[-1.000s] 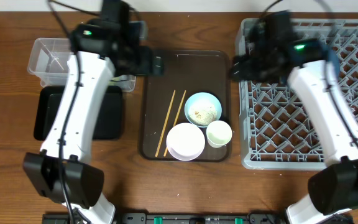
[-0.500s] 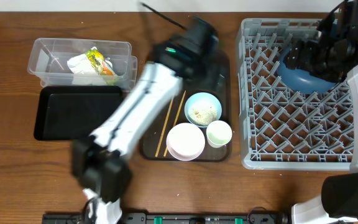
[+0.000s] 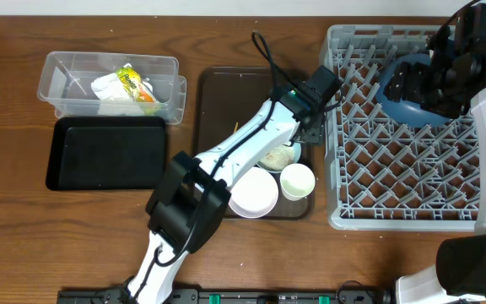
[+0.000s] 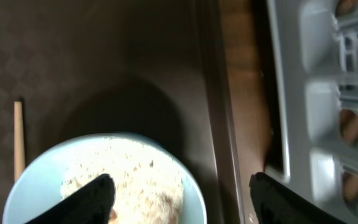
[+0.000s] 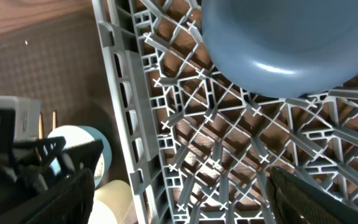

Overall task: Sort waste into correct bins and load items into the dishwasher rack
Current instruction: 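Grasp the light-blue rice bowl rim with the left gripper and lift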

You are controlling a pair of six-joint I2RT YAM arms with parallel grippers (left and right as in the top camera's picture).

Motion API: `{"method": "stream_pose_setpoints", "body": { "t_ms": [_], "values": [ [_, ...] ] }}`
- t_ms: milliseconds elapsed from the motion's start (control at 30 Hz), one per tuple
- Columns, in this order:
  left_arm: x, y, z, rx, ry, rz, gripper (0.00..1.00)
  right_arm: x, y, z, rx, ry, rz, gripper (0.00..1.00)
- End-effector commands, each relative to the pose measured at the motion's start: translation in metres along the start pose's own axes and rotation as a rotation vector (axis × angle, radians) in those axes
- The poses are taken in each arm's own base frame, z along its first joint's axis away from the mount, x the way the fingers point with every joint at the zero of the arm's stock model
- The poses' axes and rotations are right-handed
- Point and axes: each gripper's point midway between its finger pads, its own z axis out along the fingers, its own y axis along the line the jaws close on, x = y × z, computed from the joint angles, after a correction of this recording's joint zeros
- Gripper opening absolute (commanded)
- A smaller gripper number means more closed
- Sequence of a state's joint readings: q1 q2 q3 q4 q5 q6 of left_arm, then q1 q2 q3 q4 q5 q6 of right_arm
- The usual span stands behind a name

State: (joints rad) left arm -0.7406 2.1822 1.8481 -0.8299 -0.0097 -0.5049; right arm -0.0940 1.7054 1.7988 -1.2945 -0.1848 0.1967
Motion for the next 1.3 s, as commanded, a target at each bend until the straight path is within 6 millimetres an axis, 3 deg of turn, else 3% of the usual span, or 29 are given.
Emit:
{"method": "stream_pose_setpoints", "body": {
  "t_ms": [0,467,867,1033,1267],
  "values": [
    [-0.007,0.006,0.013,-0.039,-0.024,-0.069,0.68,-0.003,0.003,-0.012,-0.002,-0.033,-0.027,0.86],
    [0.011,0.013,0.055,-0.087,0.044,-0.095,0.41,-0.002,0.003,-0.012,-0.002,-0.029,-0.031,0.86],
    [0.0,0.024,0.044,-0.086,0.031,-0.081,0.29,-0.002,0.003,-0.012,-0.001,-0.03,-0.032,0.86],
    [-0.013,0.037,0.027,-0.085,0.007,-0.044,0.29,-0.002,0.003,-0.012,-0.001,-0.03,-0.032,0.85],
    [-0.023,0.056,0.026,-0.102,0.0,-0.08,0.29,-0.002,0.003,-0.012,-0.001,-0.03,-0.039,0.85]
  ]
}}
